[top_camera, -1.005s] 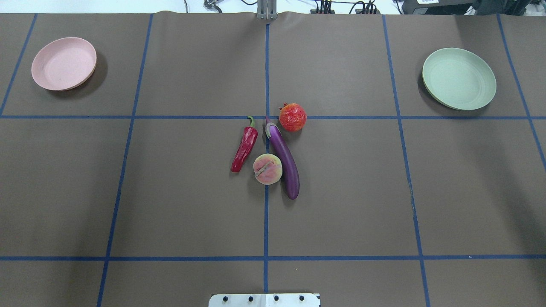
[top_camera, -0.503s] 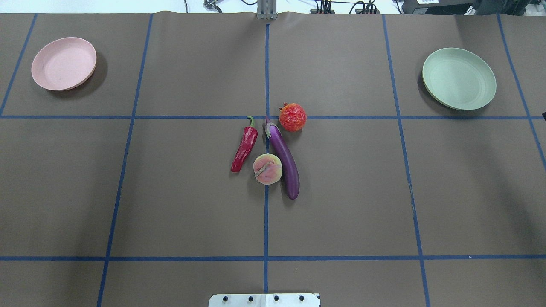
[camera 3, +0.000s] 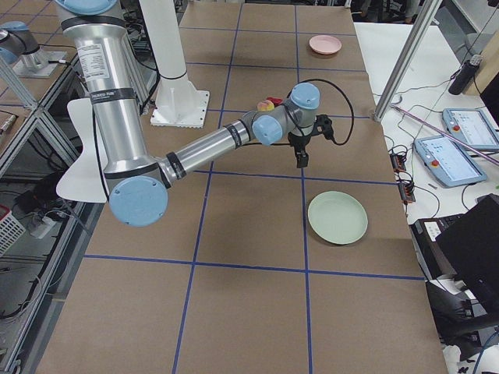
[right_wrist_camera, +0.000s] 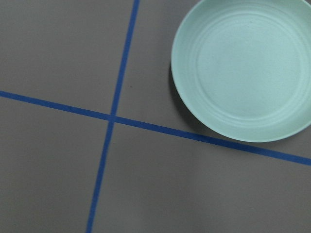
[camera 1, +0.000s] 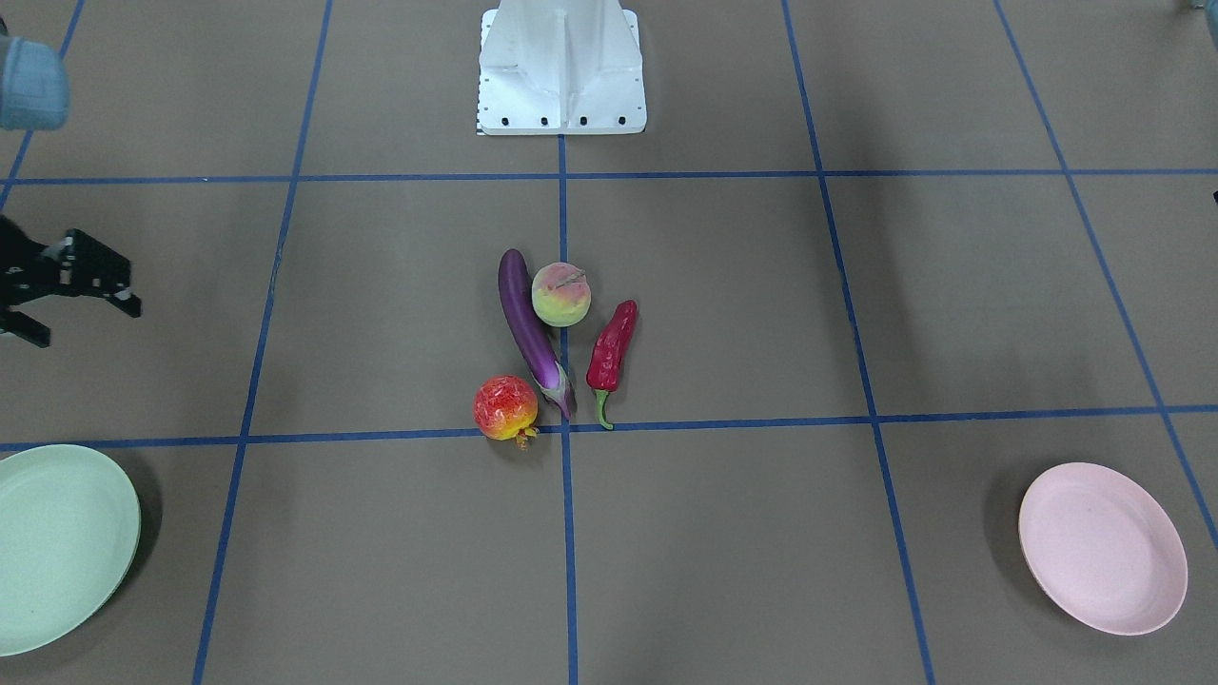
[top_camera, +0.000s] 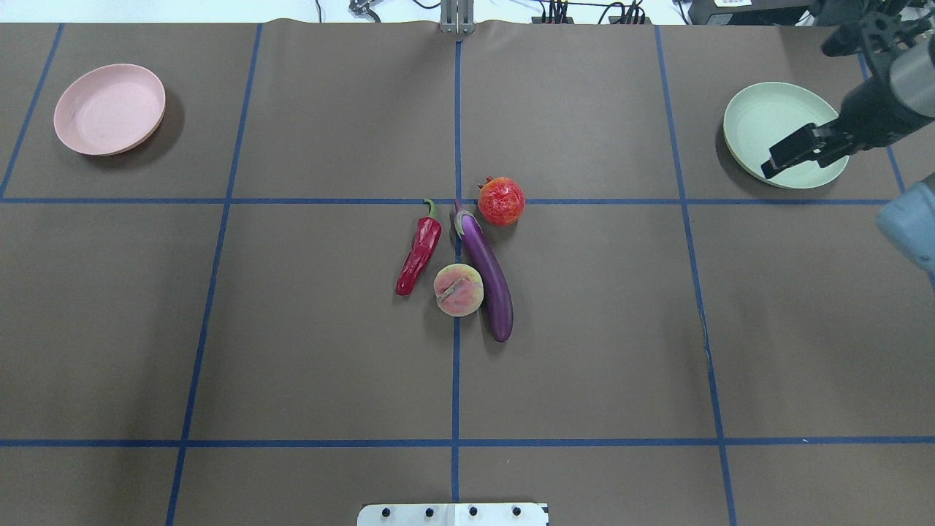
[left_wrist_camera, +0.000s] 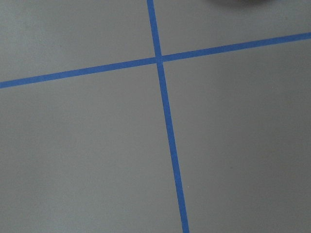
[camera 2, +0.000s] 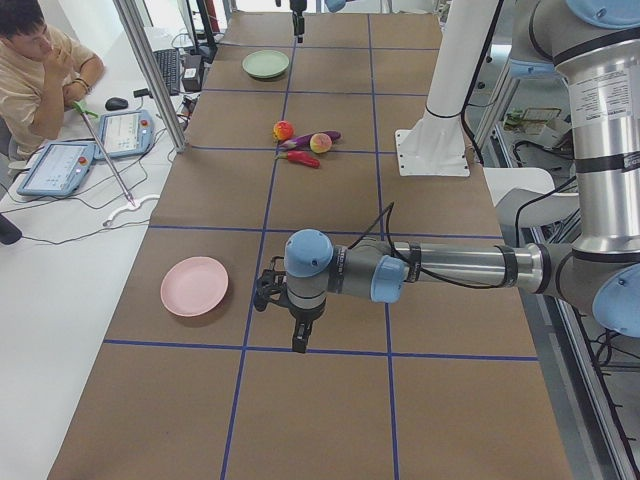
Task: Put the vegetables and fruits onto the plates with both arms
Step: 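Move the right gripper to the red pomegranate and grasp it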
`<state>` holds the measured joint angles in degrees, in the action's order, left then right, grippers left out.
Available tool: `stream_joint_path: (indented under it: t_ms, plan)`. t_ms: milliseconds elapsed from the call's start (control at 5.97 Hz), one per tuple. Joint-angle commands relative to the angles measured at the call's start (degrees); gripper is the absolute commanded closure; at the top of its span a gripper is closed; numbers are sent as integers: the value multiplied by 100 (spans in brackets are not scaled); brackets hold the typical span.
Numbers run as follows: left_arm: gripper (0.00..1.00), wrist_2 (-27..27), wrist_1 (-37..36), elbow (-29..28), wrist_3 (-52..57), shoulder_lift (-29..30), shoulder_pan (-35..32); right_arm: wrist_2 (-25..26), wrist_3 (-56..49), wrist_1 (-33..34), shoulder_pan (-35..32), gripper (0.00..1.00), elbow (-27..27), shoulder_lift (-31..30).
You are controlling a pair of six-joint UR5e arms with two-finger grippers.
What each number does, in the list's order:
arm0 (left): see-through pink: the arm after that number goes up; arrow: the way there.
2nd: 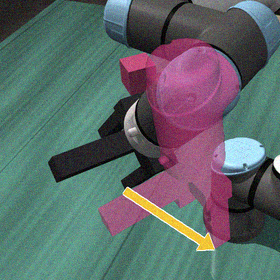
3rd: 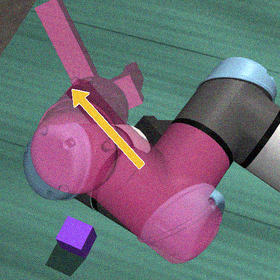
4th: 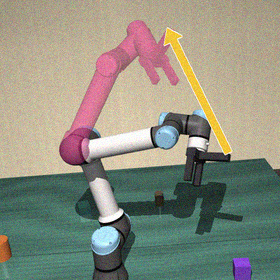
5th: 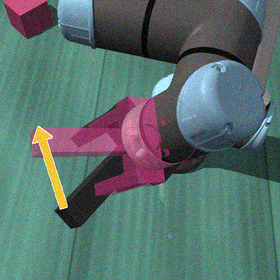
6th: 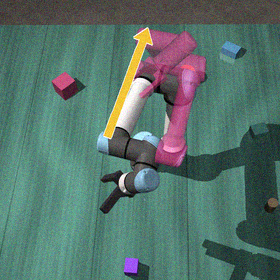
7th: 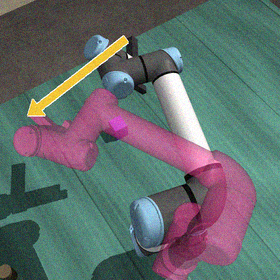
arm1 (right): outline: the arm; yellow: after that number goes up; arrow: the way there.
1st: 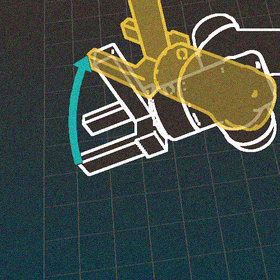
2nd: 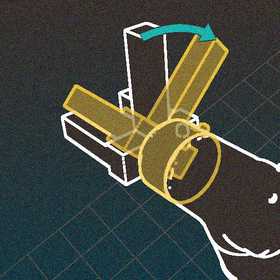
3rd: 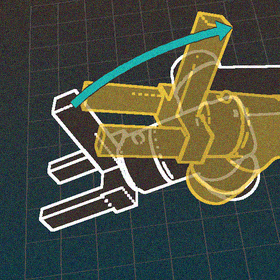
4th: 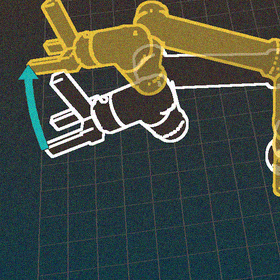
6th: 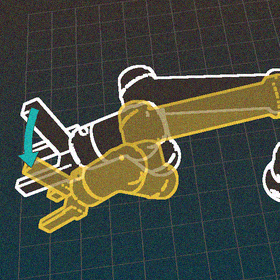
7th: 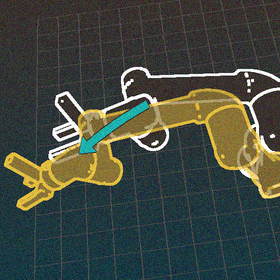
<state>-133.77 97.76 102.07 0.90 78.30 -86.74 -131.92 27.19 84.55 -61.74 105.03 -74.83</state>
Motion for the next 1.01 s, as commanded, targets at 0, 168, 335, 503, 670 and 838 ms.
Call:
stream_joint_path:
  t_ms: [0, 168, 335, 503, 670, 838]
  plan:
    - [0, 0, 6, -20, -2, 1, 43, 996, 1010, 18, 1053, 0, -331, 921]
    - [0, 0, 6, -20, 6, 1, 69, 1358, 1521, 9, 1450, 0, -847, 1492]
    - [0, 0, 6, -20, 6, 1, 87, 1727, 1866, 9, 1724, 0, -1357, 2019]
    - [0, 0, 6, -29, 6, 1, 87, 1896, 2095, 18, 1909, 0, -1928, 2581]
    - [0, 0, 6, -29, -2, 1, 96, 2063, 2367, 1, 2085, 0, -2455, 3057]
    - [0, 0, 6, -47, 6, 1, 96, 2196, 2405, 1, 2157, 0, -2661, 3279]
